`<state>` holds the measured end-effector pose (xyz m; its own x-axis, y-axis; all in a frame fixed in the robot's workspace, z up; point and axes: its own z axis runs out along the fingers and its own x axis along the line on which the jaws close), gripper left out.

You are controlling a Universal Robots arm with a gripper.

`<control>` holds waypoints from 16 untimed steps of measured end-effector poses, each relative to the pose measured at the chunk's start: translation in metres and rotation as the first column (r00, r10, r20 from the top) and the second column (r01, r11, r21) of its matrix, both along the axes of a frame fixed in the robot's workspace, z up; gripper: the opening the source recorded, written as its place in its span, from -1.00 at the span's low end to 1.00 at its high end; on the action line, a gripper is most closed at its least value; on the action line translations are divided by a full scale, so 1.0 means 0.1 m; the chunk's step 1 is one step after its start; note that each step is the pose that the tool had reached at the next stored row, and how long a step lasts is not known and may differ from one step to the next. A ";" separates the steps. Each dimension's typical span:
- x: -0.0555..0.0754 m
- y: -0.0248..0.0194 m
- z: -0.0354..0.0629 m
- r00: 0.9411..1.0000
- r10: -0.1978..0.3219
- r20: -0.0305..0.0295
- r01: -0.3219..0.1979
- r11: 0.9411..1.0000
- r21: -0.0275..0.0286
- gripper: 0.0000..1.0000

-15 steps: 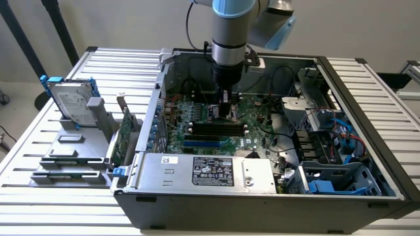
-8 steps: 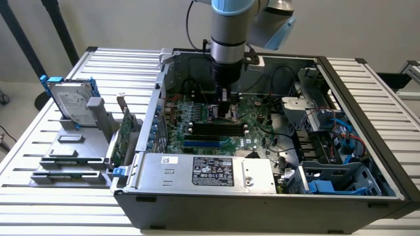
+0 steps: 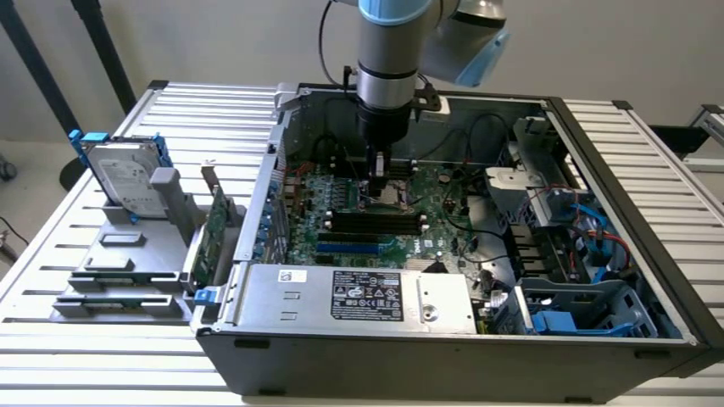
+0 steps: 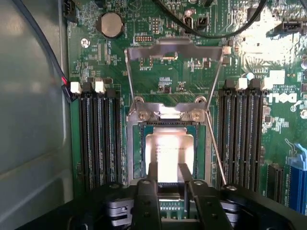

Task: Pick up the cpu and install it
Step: 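Place the cpu into insertion slot, then close the cpu cover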

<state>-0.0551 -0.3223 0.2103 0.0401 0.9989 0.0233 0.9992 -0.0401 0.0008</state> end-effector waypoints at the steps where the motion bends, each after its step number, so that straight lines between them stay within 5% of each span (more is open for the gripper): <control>1: -0.03 0.000 0.002 1.000 0.000 -0.004 0.000 1.000 0.000 -0.52; 3: -0.08 0.000 0.006 1.000 0.000 -0.010 0.000 1.000 0.000 -0.76; 10: -0.22 0.001 0.011 1.000 0.000 -0.030 0.000 1.000 0.000 -0.79; 16: -0.22 0.000 0.012 1.000 0.000 -0.031 0.000 1.000 0.000 -0.79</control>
<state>-0.0772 -0.3223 0.2116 0.0405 0.9989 0.0221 0.9988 -0.0398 -0.0300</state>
